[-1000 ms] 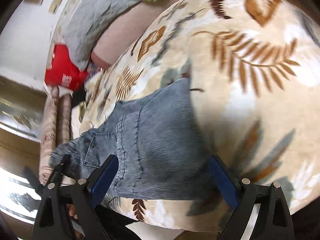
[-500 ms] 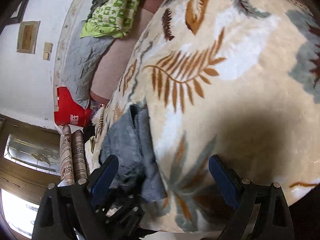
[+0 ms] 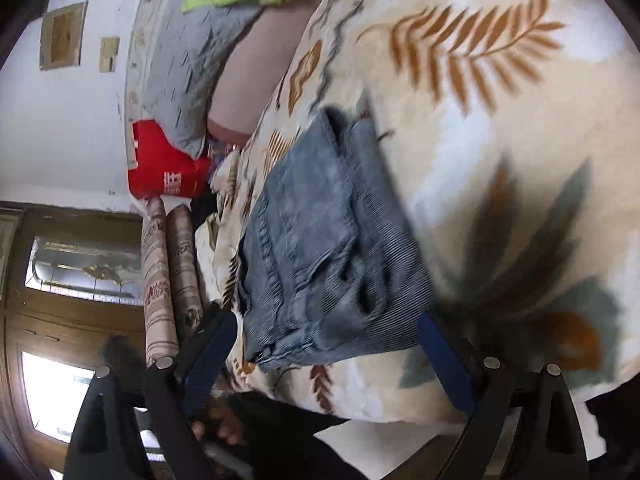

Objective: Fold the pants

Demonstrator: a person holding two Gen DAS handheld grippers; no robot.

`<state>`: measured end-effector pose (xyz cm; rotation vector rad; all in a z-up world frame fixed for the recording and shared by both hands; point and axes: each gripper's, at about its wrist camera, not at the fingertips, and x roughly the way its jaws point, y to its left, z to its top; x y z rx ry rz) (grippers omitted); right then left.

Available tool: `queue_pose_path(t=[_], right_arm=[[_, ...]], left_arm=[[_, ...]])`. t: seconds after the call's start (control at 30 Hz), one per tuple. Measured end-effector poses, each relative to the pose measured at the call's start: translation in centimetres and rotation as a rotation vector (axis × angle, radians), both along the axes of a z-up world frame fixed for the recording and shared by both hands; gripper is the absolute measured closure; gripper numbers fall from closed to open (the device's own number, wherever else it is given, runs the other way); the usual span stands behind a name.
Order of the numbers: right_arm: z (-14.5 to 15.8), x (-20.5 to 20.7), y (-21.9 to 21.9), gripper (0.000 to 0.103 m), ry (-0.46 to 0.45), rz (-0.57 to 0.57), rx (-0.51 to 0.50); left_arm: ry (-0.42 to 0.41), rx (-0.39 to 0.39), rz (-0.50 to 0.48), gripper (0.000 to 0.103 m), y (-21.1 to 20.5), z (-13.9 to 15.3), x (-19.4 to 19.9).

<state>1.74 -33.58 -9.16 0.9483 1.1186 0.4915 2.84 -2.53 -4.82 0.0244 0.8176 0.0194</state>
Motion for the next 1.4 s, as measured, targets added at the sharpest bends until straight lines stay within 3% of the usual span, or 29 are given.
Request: queue_pose_path(t=[0.1, 0.17, 0.3, 0.33, 0.4, 0.5, 0.6, 0.63, 0.73, 0.8, 0.9, 0.93, 1.03, 1.13, 1.27, 1.4], right_arm=[[0.1, 0.6, 1.3, 0.011, 0.014, -0.019, -0.056], [-0.3, 1.2, 1.8, 0.022, 0.05, -0.038, -0.107], [-0.4, 2.0, 2.5, 0.077, 0.072, -0.038, -0.202], [-0.2, 2.0, 2.5, 0.084, 0.067, -0.042, -0.219], [0.9, 1.4, 2.8, 0.086, 0.024, -0.042, -0.243], [3.4, -0.1, 3.6, 0.087, -0.074, -0.029, -0.305], [3.4, -0.9, 3.5, 0.087, -0.093, -0.028, -0.367], [2.1, -0.6, 3.2, 0.087, -0.069, -0.029, -0.377], [-1.2, -0.2, 2.9, 0.083, -0.006, 0.009, -0.342], [-0.8, -0.5, 2.3, 0.074, -0.014, -0.014, -0.311], [1.4, -1.3, 1.0, 0.052, -0.023, -0.071, -0.323], [2.0, -1.7, 0.7, 0.05, -0.032, -0.083, -0.295], [3.0, -2.1, 0.8, 0.037, -0.025, -0.074, -0.06], [1.2, -1.4, 2.1, 0.037, 0.046, -0.041, 0.052], [-3.2, -0.3, 2.8, 0.036, 0.17, -0.091, 0.087], [-3.8, -0.2, 2.1, 0.037, 0.162, -0.17, 0.123]], left_arm=[[-0.003, -0.016, -0.029, 0.029, -0.2, -1.7, -0.2], [-0.008, -0.014, -0.038, 0.029, -0.3, -2.2, -0.5], [-0.008, -0.018, -0.044, 0.029, -0.6, -2.6, -0.7], [-0.002, -0.028, -0.043, 0.029, -0.4, -2.6, -0.5], [-0.001, -0.034, -0.04, 0.029, -0.2, -2.3, -1.0], [-0.033, -0.058, -0.014, 0.029, 0.5, -0.9, -1.8], [-0.106, -0.067, 0.025, 0.028, 1.1, 0.7, -2.6], [-0.1, -0.053, 0.029, 0.028, 0.9, 0.5, -2.3], [0.045, 0.039, -0.037, 0.028, -1.0, -2.9, -0.9], [0.029, 0.089, -0.045, 0.028, -1.7, -3.9, -1.2], [0.025, 0.091, -0.049, 0.027, -1.7, -3.6, -1.2], [0.026, 0.083, -0.048, 0.027, -1.5, -3.7, -1.1], [0.025, 0.05, -0.039, 0.025, -1.1, -3.9, -1.1], [0.019, 0.035, -0.039, 0.024, -0.8, -4.0, -1.1], [0.019, 0.01, -0.046, 0.023, -0.5, -4.1, -1.1], [0.014, -0.011, -0.047, 0.023, -0.3, -4.3, -1.2]])
